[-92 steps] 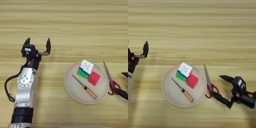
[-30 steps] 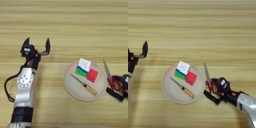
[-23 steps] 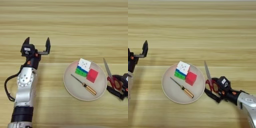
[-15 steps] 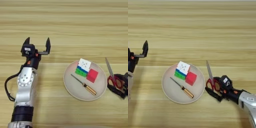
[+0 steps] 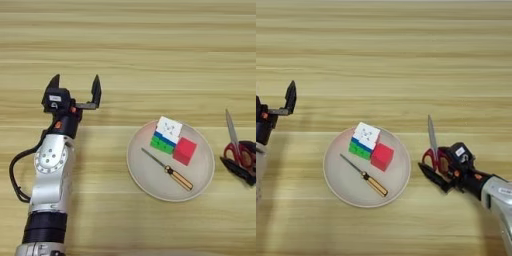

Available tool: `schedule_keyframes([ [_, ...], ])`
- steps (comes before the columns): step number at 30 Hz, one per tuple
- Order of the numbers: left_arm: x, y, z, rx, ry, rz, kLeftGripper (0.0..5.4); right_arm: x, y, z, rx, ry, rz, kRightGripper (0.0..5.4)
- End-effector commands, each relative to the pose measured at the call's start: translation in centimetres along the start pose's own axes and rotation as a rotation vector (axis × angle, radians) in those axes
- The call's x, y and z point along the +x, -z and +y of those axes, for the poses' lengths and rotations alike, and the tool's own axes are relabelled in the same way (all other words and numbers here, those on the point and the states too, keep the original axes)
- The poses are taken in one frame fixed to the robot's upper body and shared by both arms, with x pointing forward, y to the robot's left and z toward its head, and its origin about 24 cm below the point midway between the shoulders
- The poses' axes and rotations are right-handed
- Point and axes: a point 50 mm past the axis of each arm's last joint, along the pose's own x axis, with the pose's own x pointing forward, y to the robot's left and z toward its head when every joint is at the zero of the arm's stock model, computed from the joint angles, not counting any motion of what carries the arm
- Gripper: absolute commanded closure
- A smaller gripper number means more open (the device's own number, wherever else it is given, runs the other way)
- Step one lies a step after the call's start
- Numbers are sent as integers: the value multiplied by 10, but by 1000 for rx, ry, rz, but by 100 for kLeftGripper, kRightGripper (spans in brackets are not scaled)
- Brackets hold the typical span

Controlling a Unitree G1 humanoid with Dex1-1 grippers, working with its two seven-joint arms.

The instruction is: Move the objects on the table

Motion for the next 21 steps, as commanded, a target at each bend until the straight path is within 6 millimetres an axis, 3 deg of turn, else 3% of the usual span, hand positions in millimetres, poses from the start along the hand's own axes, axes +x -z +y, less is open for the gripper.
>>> schedule_keyframes([
  [1, 2, -2, 0, 3, 5, -12, 0, 8, 0, -7, -1, 39, 41, 140],
  [7, 1, -2, -1, 2, 5, -13, 0, 13, -6, -27, -7, 126, 41, 140],
  [16, 1, -2, -1, 3, 4, -13, 0, 21, -9, -31, -14, 141, 36, 141],
  [17, 1, -2, -1, 3, 4, -13, 0, 22, -9, -31, -14, 142, 34, 104],
  [21, 1, -2, 0, 3, 4, -13, 0, 21, -11, -31, -20, 143, 20, 51],
])
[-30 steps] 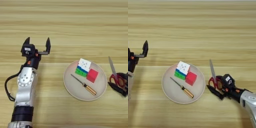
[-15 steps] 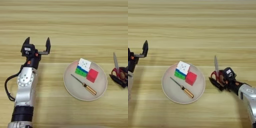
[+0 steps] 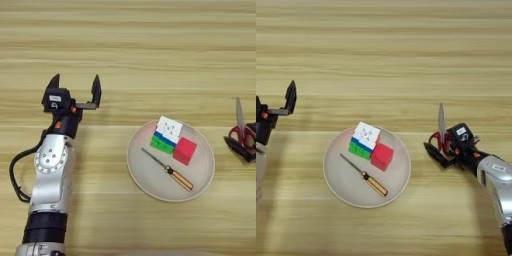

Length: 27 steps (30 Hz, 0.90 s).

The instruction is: Move the objects on the table

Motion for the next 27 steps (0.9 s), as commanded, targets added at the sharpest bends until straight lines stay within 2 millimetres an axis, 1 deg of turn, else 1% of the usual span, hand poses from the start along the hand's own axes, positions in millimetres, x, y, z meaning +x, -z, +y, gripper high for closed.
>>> schedule_keyframes([
  [1, 1, -1, 0, 3, 4, -9, 0, 1, 0, 2, -5, -1, 4, 38],
  [3, 1, -1, 0, 3, 4, -9, 0, 0, -4, 2, -12, 2, -15, 12],
  [5, 1, -1, 0, 3, 4, -10, 0, -1, -9, 2, -19, 6, -37, 2],
  [7, 1, -1, 0, 4, 4, -10, 0, -1, -14, 3, -24, 8, -59, 2],
  [12, 1, -1, 1, 5, 4, -9, 0, -7, -43, 6, -65, 14, -212, 2],
  [17, 1, -1, 1, 6, 5, -8, 0, -15, -62, 18, -88, -37, -341, 2],
  [20, 1, -1, 1, 6, 6, -7, 0, -19, -68, 28, -105, -90, -380, 2],
  [24, 1, -1, 1, 10, 8, -5, 0, -19, -70, 35, -98, -114, -399, 2],
  [27, 1, -1, 3, 16, 12, 0, 0, -18, -70, 44, -87, -144, -411, 2],
])
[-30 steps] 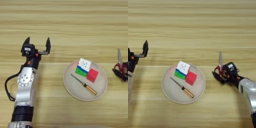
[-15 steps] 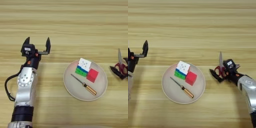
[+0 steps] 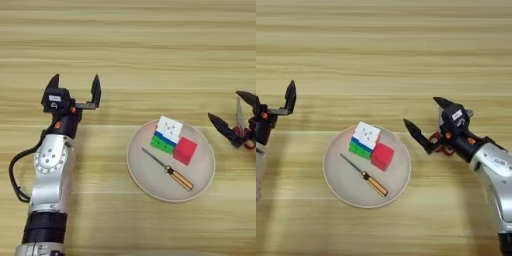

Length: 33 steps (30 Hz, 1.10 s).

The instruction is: Move the objects on the table

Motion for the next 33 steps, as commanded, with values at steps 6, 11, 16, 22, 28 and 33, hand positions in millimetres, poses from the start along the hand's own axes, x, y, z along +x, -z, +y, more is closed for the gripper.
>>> schedule_keyframes([
  [6, 0, 1, 3, 28, 20, 19, 0, 5, -2, 30, 32, -128, -28, 2],
  [11, 0, 3, 3, 32, 15, 27, 0, 11, -4, 39, 42, -169, -38, 2],
  [16, -1, 3, 2, 31, 14, 29, 0, 14, -3, 48, 50, -214, -40, 2],
  [22, -3, 2, 0, 34, 39, 31, 0, 13, -1, 49, 50, -224, -32, 2],
  [28, -5, 1, -10, 32, 166, 40, 0, 16, -7, 44, 57, -187, -67, 2],
  [33, -11, 1, -28, 39, 372, 74, 0, 18, -14, 46, 59, -189, -98, 2],
])
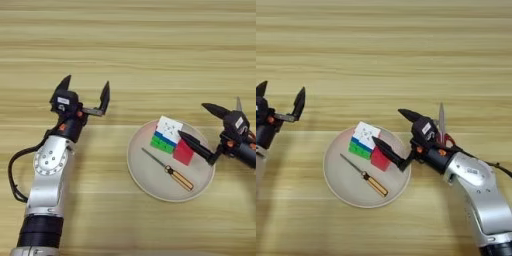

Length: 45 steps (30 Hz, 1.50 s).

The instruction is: Move the objects on the table

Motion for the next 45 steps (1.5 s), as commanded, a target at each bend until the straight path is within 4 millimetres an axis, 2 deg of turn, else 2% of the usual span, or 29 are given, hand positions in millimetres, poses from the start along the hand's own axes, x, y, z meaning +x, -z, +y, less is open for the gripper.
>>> schedule_keyframes([
  [1, -4, -1, -14, 29, 173, 33, 0, 3, -8, -1, -8, 0, -28, 2],
  [8, -14, -4, -36, 34, 490, 59, 0, 1, -11, -3, -11, 13, -35, 2],
  [13, -18, -3, -37, 32, 634, 95, 0, -1, -16, -4, -16, 13, -50, 2],
  [19, -17, -13, -43, -6, 758, 84, 0, -4, -22, -6, -27, 21, -68, 2],
  [23, -12, -14, -48, -9, 759, 90, 0, -5, -28, -6, -26, 40, -96, 2],
  [27, -6, -20, -56, -57, 685, 117, 0, -4, -37, -7, -6, 79, -143, 2],
  [40, -18, -27, -83, -79, 610, 253, 0, -2, -40, -15, 1, 160, -168, 2],
  [43, -21, -24, -89, -64, 583, 303, 0, -1, -40, -16, 3, 167, -171, 2],
  [45, -21, -14, -91, -36, 543, 355, 0, -1, -40, -17, 2, 172, -173, 2],
])
